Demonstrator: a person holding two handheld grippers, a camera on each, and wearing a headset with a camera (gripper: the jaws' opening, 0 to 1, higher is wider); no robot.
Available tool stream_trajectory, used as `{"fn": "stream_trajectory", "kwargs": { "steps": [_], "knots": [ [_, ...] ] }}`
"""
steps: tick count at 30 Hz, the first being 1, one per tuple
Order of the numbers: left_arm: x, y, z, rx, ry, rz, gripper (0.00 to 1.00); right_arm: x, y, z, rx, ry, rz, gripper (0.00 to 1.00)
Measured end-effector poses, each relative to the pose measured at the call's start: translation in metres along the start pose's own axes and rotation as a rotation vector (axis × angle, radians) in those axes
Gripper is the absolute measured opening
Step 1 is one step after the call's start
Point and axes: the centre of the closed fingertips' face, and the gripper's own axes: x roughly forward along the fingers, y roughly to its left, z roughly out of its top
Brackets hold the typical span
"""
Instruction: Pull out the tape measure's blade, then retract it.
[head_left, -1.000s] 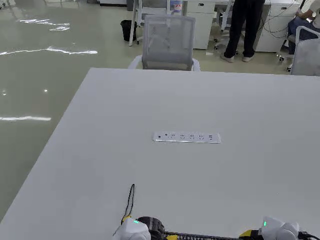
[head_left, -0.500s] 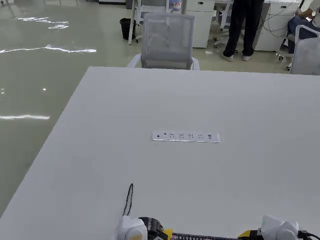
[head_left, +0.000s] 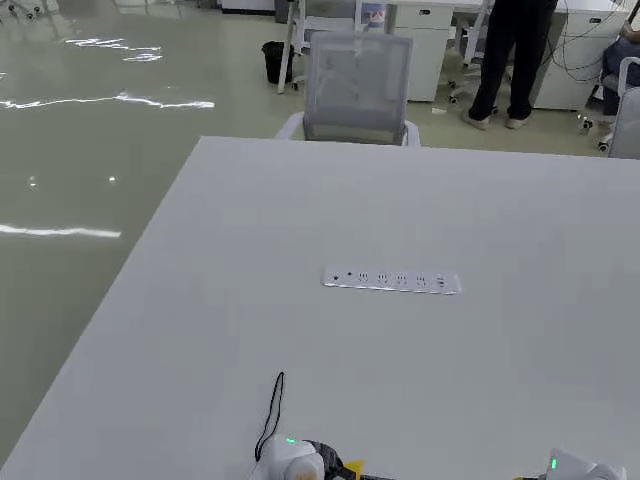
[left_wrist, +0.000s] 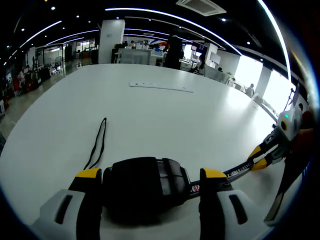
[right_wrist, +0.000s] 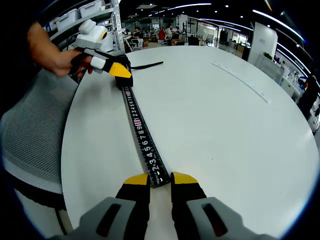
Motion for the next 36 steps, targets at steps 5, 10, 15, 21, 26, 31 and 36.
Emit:
{"fn": "stream_trajectory", "kwargs": {
  "steps": [5,10,15,21,26,31,36],
  "knots": [
    [0.002,0.002,-0.002,0.007,0.000,0.013,0.77,0.000,0.000,0.000,0.000,-0.001,0.000,0.15],
    [0.004,0.006,-0.006,0.032,0.029,0.043,0.72,0.001,0.000,0.000,-0.001,-0.001,0.000,0.15],
    [0.004,0.006,-0.009,0.088,0.037,0.045,0.72,0.001,-0.001,-0.001,-0.002,-0.003,-0.001,0.15],
    [0.004,0.007,-0.007,0.082,0.037,0.044,0.71,0.001,-0.001,-0.001,-0.004,-0.003,-0.002,0.15],
    [0.003,0.006,-0.003,-0.017,0.015,0.045,0.73,0.000,0.000,0.000,-0.006,-0.001,0.000,0.14],
    [0.006,0.013,-0.004,-0.040,0.017,0.071,0.73,0.000,0.000,0.000,-0.006,-0.002,-0.001,0.14],
    [0.005,0.008,-0.004,-0.038,0.017,0.059,0.72,0.001,-0.001,-0.002,-0.005,-0.003,-0.001,0.14]
  ]
}}
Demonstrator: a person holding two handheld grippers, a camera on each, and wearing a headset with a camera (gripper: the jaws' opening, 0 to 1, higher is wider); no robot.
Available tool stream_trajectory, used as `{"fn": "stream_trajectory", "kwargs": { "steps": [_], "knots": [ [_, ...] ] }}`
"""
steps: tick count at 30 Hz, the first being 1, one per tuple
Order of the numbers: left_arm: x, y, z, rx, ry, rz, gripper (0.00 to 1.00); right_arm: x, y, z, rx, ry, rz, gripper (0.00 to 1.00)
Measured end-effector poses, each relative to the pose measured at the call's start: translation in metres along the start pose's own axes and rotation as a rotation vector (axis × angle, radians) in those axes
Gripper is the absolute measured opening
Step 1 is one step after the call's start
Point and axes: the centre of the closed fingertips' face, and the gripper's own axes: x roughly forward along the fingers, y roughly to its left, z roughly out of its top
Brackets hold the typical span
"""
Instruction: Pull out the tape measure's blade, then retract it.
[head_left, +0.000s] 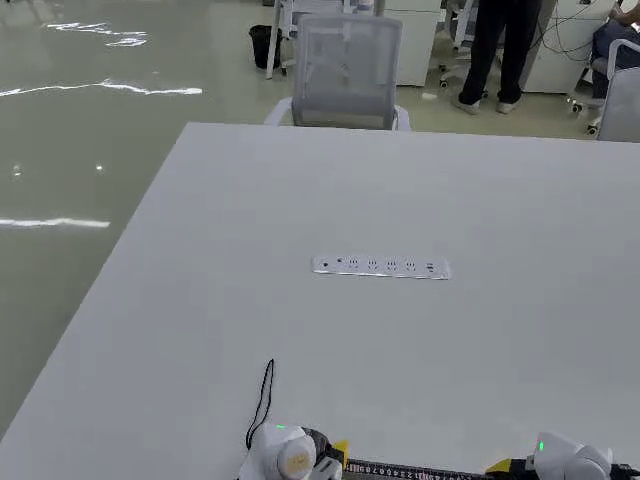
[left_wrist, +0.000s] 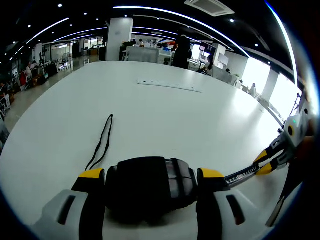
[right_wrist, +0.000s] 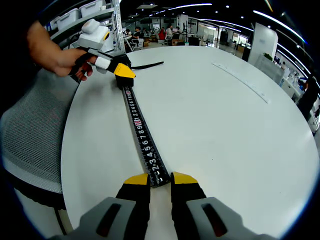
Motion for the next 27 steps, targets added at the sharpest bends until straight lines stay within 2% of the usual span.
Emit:
{"fn": "stream_trajectory", "kwargs": {
  "steps": [5,12,19,27],
  "knots": [
    [0.0004,-0.0013,-0.0011,0.029,0.017,0.000,0.71,-0.0004,0.0003,0.0007,-0.006,0.007,0.000,0.14],
    [0.0013,-0.0025,-0.0048,0.121,0.032,-0.012,0.69,0.0001,-0.0002,-0.0002,-0.013,0.014,-0.006,0.14],
    [0.0007,-0.0019,-0.0051,0.142,0.037,-0.018,0.68,0.0003,0.0005,0.0005,-0.021,0.026,-0.015,0.14],
    [0.0011,-0.0011,-0.0052,0.140,0.036,-0.025,0.68,0.0002,0.0016,0.0023,-0.023,0.024,-0.017,0.15]
  ]
}}
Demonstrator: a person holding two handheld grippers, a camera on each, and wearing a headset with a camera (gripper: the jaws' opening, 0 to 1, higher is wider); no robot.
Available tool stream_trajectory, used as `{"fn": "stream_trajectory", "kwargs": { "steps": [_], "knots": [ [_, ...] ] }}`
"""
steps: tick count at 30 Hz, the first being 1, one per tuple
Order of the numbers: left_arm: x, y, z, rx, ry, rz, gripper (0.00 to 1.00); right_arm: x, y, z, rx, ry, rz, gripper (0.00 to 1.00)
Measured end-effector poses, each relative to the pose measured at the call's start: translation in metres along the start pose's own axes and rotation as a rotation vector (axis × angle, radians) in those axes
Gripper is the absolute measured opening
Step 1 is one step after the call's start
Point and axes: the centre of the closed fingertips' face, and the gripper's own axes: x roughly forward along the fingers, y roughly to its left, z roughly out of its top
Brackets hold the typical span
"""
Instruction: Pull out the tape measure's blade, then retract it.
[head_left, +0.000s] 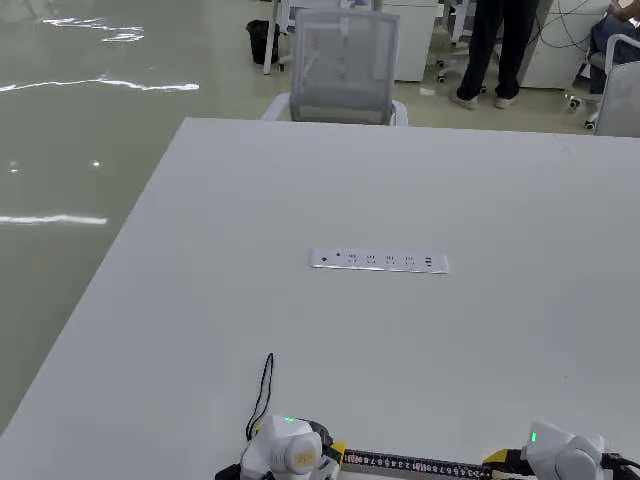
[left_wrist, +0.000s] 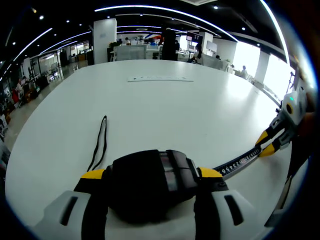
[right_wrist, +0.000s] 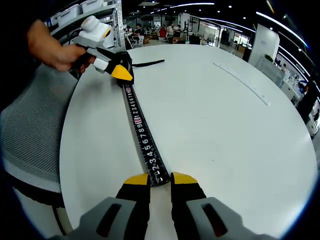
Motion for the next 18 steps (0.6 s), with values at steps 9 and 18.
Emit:
{"fn": "stream_trajectory", "kwargs": {
  "steps": [9,18],
  "knots": [
    [-0.0003,-0.0004,0.0003,-0.002,-0.005,-0.007,0.67,0.0004,-0.0006,-0.0004,0.000,-0.002,-0.007,0.15],
    [-0.0015,-0.0011,0.0005,0.001,-0.007,-0.017,0.67,0.0024,0.0005,0.0028,-0.002,-0.007,-0.005,0.15]
  ]
}}
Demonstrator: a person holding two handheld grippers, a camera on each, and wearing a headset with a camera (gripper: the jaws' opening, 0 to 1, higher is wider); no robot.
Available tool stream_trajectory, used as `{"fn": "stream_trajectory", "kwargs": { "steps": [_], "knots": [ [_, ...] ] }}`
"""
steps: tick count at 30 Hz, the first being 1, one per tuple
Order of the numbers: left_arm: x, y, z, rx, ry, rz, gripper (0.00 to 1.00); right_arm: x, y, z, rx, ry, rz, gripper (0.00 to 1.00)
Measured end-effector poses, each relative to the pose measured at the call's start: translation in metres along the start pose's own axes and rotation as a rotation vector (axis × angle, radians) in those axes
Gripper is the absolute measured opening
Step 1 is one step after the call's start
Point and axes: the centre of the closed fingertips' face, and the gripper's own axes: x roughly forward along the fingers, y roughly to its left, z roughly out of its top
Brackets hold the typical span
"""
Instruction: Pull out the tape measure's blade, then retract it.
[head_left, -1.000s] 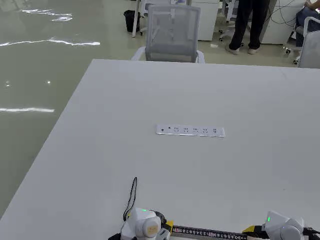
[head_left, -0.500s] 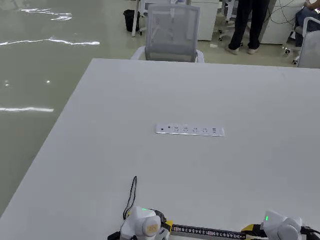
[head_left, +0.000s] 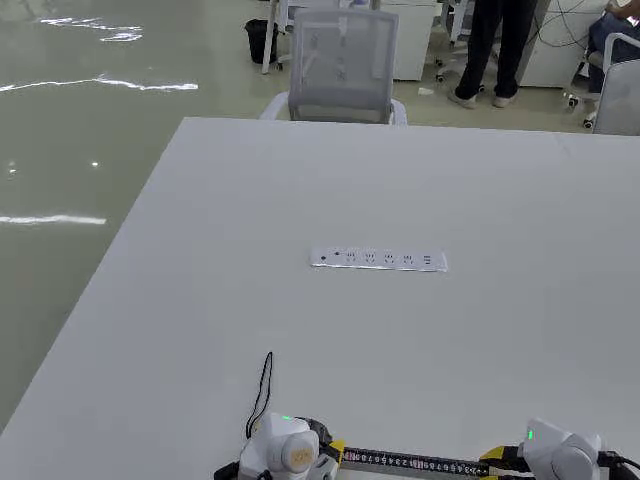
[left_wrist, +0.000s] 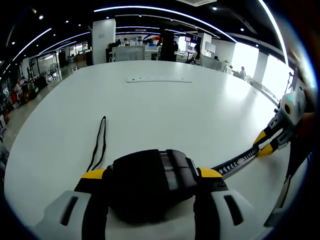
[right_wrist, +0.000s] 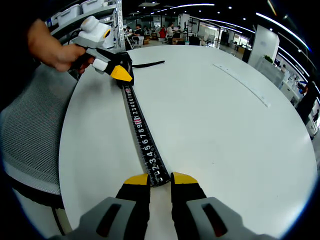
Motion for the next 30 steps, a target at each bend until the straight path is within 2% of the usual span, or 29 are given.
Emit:
{"fn": "stream_trajectory", "kwargs": {
  "steps": [30],
  "knots": [
    [-0.0004,-0.0002,0.0002,0.000,-0.004,-0.014,0.66,0.0078,0.0031,0.0090,0.003,-0.004,0.022,0.15]
  ]
}}
